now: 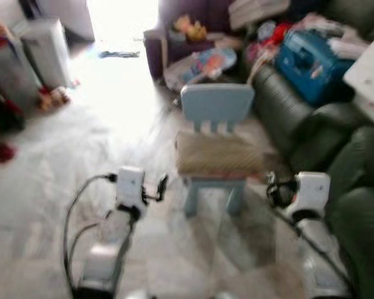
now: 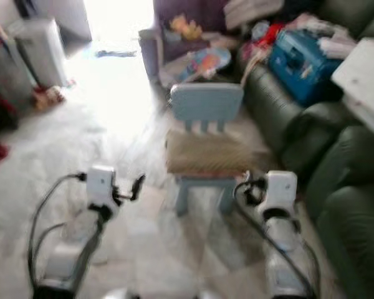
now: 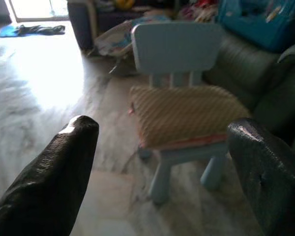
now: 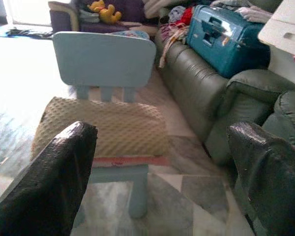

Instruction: Move the pillow to the sofa

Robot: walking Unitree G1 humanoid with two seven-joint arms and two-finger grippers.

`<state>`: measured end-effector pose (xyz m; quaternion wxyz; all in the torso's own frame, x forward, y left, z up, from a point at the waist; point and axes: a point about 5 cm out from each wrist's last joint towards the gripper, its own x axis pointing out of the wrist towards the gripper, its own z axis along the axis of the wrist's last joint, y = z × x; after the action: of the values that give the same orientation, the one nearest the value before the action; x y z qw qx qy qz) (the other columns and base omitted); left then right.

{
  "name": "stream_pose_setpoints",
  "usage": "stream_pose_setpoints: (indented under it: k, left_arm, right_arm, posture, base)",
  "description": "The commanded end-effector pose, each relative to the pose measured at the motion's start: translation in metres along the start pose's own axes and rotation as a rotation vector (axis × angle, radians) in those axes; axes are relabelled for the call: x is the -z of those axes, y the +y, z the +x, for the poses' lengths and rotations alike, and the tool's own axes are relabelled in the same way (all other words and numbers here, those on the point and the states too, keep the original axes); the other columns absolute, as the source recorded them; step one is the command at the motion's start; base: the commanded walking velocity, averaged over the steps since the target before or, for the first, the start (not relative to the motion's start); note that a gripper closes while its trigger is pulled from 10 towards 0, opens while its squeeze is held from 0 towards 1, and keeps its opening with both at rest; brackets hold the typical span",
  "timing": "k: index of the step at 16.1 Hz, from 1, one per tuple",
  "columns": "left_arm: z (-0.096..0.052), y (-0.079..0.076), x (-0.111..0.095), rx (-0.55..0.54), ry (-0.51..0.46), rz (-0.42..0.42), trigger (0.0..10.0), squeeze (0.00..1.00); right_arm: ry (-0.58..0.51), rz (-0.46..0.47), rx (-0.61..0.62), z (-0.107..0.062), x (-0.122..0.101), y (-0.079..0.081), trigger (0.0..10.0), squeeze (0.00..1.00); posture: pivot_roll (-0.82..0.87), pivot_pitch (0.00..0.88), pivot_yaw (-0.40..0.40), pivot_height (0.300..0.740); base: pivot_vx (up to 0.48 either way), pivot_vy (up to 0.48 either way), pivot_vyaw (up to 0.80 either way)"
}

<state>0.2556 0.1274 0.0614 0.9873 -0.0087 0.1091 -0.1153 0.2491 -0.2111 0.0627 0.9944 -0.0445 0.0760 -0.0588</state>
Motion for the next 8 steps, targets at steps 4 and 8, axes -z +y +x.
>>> stream_pose_setpoints:
  k: [4, 8]
  left_arm:
    - [-0.0001, -0.0056, -0.0023, 0.009, -0.006, -0.003, 10.0, 0.00]
    - [0.0058, -0.0045, -0.0103, 0.019, -0.023, 0.000, 10.0, 0.00]
  right_arm:
    - [-0.009, 0.000, 0.006, 0.0041, -0.0016, 0.0002, 10.0, 0.00]
    - [-0.032, -0.007, 0.012, 0.0088, -0.0072, 0.0003, 10.0, 0.00]
  posture:
    - [0.00, 0.000, -0.009, 0.740]
    - [-0.01, 0.000, 0.001, 0.740]
  base:
    - [0.000, 0.000, 0.00]
    - [0.000, 0.000, 0.00]
